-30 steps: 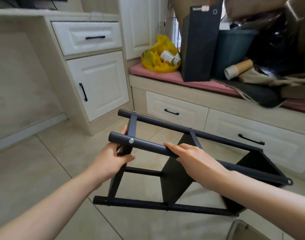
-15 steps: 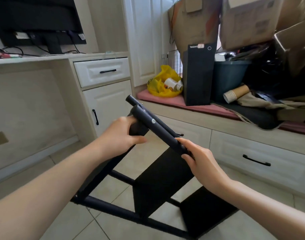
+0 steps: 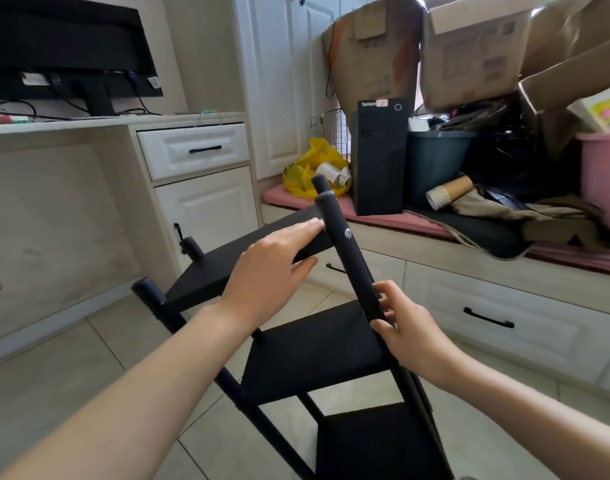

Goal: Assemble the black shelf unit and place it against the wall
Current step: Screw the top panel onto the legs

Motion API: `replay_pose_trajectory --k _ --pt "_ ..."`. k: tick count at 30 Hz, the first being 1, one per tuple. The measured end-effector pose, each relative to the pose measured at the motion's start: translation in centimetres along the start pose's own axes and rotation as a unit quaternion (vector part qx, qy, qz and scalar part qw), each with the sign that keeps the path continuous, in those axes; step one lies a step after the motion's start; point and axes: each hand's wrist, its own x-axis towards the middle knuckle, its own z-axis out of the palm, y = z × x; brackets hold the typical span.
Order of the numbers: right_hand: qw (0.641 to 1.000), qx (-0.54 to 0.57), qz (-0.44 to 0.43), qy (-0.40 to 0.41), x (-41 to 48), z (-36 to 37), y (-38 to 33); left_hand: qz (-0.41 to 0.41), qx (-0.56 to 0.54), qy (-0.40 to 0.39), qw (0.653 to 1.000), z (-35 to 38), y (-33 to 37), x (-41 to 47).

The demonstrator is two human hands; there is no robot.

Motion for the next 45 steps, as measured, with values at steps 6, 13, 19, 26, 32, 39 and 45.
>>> replay_pose_trajectory --k 6,13,19,26,32,39,45 --pt "1.0 -0.015 0.02 0.009 -1.0 -1.3 1.2 0.007 0.028 0.028 0.999 1.1 -1.7 -1.8" --pt "0.998 -0.019 0.034 0.051 -1.9 -2.3 2.4 0.048 0.065 0.077 0.994 3.5 -0.2 -1.8" --pt "0.995 -0.036 0.056 0.069 -1.4 -3.6 4.1 0.104 0.125 0.103 0.981 5.3 1.3 -0.5" --pt "0.992 -0.041 0.101 0.066 -1.5 -4.3 7.1 0.132 0.124 0.11 0.977 8.7 3.8 1.1" --pt "0.991 -0.073 0.11 0.035 -2.5 -4.4 9.1 0.17 0.142 0.098 0.97 10.9 4.1 1.1" --pt "0.993 -0.052 0.1 0.044 -2.4 -4.7 9.0 0.162 0.13 0.102 0.973 11.1 4.3 1.1" --pt "0.992 0.028 0.058 0.104 -2.0 -4.9 7.9 0.155 0.05 0.064 0.985 9.7 3.6 0.5"
